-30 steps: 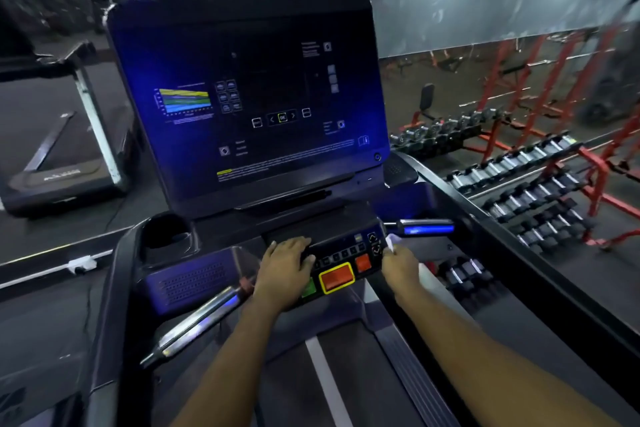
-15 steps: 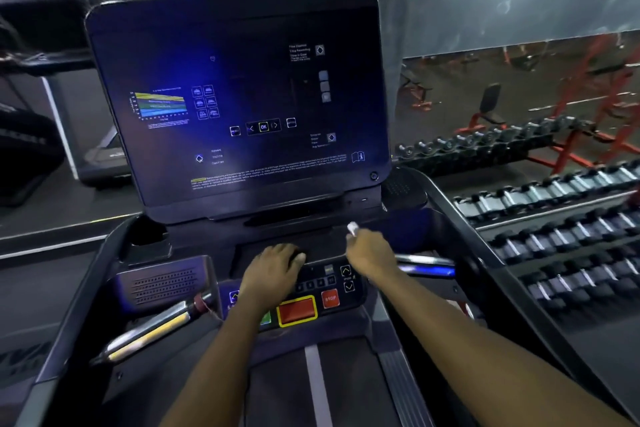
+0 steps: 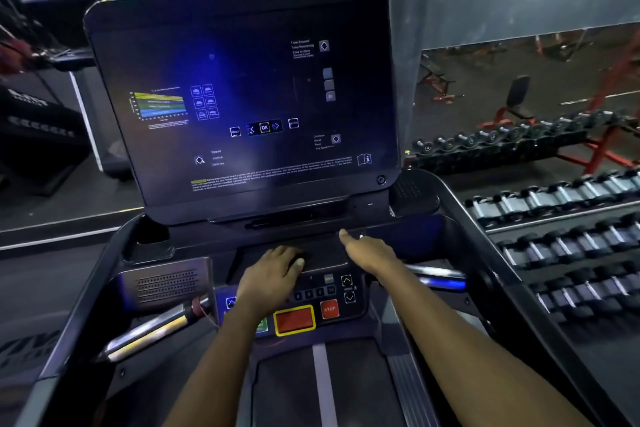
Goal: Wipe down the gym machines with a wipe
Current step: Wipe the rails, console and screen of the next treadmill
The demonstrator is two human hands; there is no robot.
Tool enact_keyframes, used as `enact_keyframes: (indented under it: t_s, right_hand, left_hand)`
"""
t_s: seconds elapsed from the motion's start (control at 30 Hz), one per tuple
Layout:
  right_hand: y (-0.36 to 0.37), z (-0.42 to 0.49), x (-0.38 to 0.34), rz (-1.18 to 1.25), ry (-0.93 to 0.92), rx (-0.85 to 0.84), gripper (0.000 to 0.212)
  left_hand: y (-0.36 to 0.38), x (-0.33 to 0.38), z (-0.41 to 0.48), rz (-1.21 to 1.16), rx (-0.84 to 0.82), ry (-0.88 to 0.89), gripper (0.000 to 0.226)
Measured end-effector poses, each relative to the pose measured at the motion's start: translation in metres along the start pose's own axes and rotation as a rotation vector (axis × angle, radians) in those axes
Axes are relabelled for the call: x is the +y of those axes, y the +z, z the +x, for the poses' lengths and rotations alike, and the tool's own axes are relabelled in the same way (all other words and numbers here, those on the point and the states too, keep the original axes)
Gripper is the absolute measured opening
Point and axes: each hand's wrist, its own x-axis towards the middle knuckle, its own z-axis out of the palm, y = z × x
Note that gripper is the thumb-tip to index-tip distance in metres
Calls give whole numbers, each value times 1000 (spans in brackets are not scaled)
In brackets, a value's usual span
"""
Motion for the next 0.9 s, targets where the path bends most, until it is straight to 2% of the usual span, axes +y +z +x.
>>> enact_keyframes:
  t_s: [0.07, 0.1, 0.17, 0.23, 0.33, 0.47, 0.7, 0.83, 0.9]
  right_hand:
    - [8, -4, -8, 7, -82, 86, 70]
    - [16, -9, -9, -63, -135, 164, 67]
    - [40, -14, -13, -322, -242, 253, 73]
    - [54, -5, -16, -500, -287, 227, 82]
    - [48, 9, -31, -436, -183, 153, 87]
    - [64, 5, -48, -555, -274, 130, 77]
    - [70, -16, -12, -476, -169, 366, 70]
    - [76, -37, 8, -386, -133, 584, 87]
    - [76, -40, 21, -375, -120, 639, 87]
  left_hand:
    - [-4, -6, 2, -82, 9, 16, 36]
    - [-5, -8, 5, -137, 18, 35, 36]
    - [-9, -17, 8, -198, 40, 50, 37]
    - [-14, -34, 11, -173, 74, 15, 37]
    - [-19, -62, 11, -120, 74, -21, 37]
    - [-24, -73, 11, -124, -9, 43, 38]
    - [-14, -56, 31, -100, -120, 175, 35]
    - [-5, -23, 44, -155, -160, 286, 33]
    - [0, -1, 47, -196, -176, 333, 32]
